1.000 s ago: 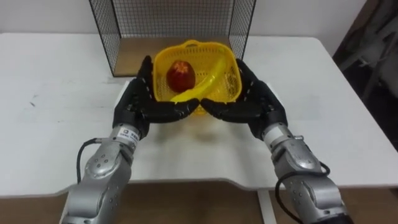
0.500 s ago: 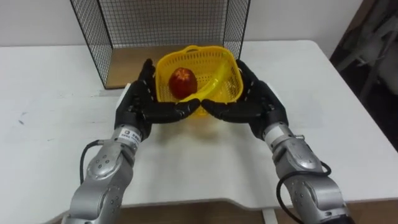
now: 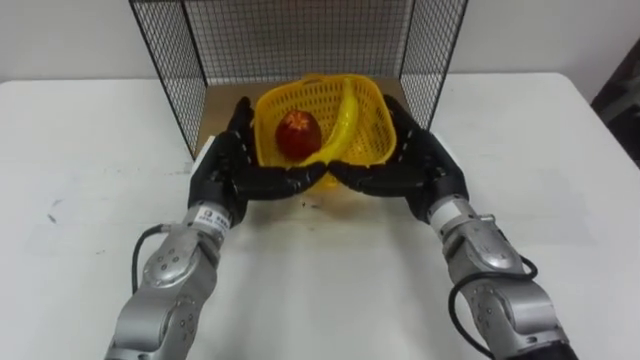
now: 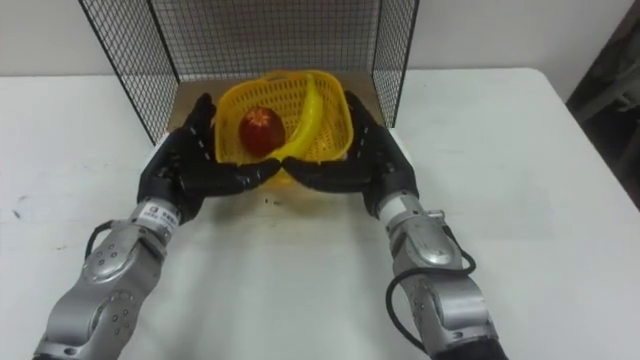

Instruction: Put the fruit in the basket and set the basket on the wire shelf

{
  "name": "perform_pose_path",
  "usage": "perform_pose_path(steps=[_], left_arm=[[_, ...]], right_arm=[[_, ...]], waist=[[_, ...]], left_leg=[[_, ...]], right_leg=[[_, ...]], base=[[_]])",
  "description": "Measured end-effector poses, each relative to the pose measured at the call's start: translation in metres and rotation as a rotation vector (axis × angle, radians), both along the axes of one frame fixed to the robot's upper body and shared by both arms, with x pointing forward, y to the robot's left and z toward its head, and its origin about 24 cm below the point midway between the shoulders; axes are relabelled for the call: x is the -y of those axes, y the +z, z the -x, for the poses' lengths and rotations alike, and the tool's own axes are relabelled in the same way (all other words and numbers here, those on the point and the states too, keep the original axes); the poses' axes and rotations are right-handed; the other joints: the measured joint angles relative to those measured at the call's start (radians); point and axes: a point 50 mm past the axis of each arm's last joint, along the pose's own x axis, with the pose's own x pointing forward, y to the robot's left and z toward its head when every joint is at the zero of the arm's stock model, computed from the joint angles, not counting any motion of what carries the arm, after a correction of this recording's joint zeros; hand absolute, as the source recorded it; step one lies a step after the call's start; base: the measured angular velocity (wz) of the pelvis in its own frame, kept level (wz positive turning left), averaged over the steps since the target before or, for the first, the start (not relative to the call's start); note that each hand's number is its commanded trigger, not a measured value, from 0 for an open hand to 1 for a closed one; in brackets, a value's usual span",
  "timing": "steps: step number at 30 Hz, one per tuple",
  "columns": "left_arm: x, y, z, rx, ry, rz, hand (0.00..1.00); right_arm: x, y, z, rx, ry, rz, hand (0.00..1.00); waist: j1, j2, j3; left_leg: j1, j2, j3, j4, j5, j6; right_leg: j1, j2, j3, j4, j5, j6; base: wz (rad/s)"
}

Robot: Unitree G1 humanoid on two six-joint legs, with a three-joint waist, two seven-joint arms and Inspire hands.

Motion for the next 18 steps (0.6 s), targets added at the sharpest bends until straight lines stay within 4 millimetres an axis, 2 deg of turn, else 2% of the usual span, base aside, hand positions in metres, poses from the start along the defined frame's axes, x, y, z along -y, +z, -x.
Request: perform_pose_path(steps=[2, 4, 5, 6, 7, 8, 9, 14, 18], left_arm=[[0.0036, 0.0021, -0.0007, 0.011, -0.01, 0.003, 0.0], [-0.0003, 0.0033, -0.0014, 0.019, 0.011, 0.002, 0.0], [-0.0017, 0.0032, -0.0014, 0.017, 0.015, -0.002, 0.0], [-0.001, 0.0032, -0.0014, 0.016, 0.012, 0.003, 0.0], [-0.0012, 0.0033, -0.0014, 0.016, 0.013, 0.006, 0.0], [-0.0012, 0.0026, -0.0012, 0.013, 0.013, 0.006, 0.0], [-0.0009, 0.0033, -0.0015, 0.016, 0.013, 0.008, 0.0], [-0.0022, 0.0051, -0.0028, 0.024, 0.018, 0.001, 0.0], [-0.0018, 0.0084, -0.0057, 0.032, 0.034, 0.002, 0.0]], right_arm=[[0.0001, 0.0001, -0.0001, 0.002, -0.001, 0.006, 0.0], [-0.0028, 0.0018, -0.0011, 0.013, 0.009, 0.019, 0.0], [-0.0026, 0.0018, -0.0011, 0.013, 0.017, 0.016, 0.0], [-0.0016, 0.001, -0.0011, 0.006, 0.014, 0.003, 0.0], [-0.0015, 0.0011, -0.0011, 0.005, 0.014, -0.001, 0.0], [-0.0016, 0.0009, -0.0011, 0.004, 0.013, -0.003, 0.0], [-0.0013, 0.001, -0.0014, 0.004, 0.01, -0.005, 0.0], [-0.0013, 0.0006, -0.002, 0.001, 0.008, -0.009, 0.0], [-0.0012, 0.0021, -0.0032, 0.005, 0.007, -0.016, 0.0]], waist=[[0.001, 0.002, 0.0002], [0.017, 0.015, 0.0062], [0.022, 0.028, 0.0075], [0.02, 0.031, 0.0075], [0.019, 0.03, 0.0069], [0.008, 0.034, 0.0043], [0.007, 0.036, 0.0017], [0.004, 0.033, -0.0003], [0.005, 0.031, -0.0012]], left_leg=[[0.013, 0.003, -0.007, -0.016, -0.006, 0.007], [0.018, 0.006, -0.043, -0.025, -0.006, 0.008], [0.02, 0.007, -0.076, -0.027, -0.006, 0.007], [0.031, 0.003, -0.086, -0.038, -0.005, 0.007], [0.035, 0.0, -0.085, -0.043, -0.005, 0.007], [0.047, -0.003, -0.084, -0.054, -0.006, 0.006], [0.062, -0.002, -0.078, -0.08, -0.002, 0.001], [0.086, 0.02, -0.086, -0.133, 0.012, -0.018], [0.098, 0.028, -0.085, -0.163, 0.021, -0.028]], right_leg=[[-0.019, 0.003, 0.0, 0.021, 0.042, 0.005], [-0.036, 0.033, -0.002, -0.032, 0.002, 0.0], [-0.048, 0.061, -0.003, -0.109, -0.018, -0.01], [-0.053, 0.078, -0.012, -0.205, -0.014, -0.014], [-0.051, 0.086, -0.013, -0.249, 0.001, -0.013], [-0.045, 0.102, -0.001, -0.281, 0.058, -0.032], [-0.032, 0.113, -0.002, -0.306, 0.066, -0.037], [0.01, 0.135, -0.024, -0.385, 0.097, -0.054], [0.023, 0.148, -0.024, -0.426, 0.109, -0.06]], base=[[-0.08], [-0.35], [-0.28], [-0.14], [0.11], [0.08], [0.03], [-0.01], [-0.02]])
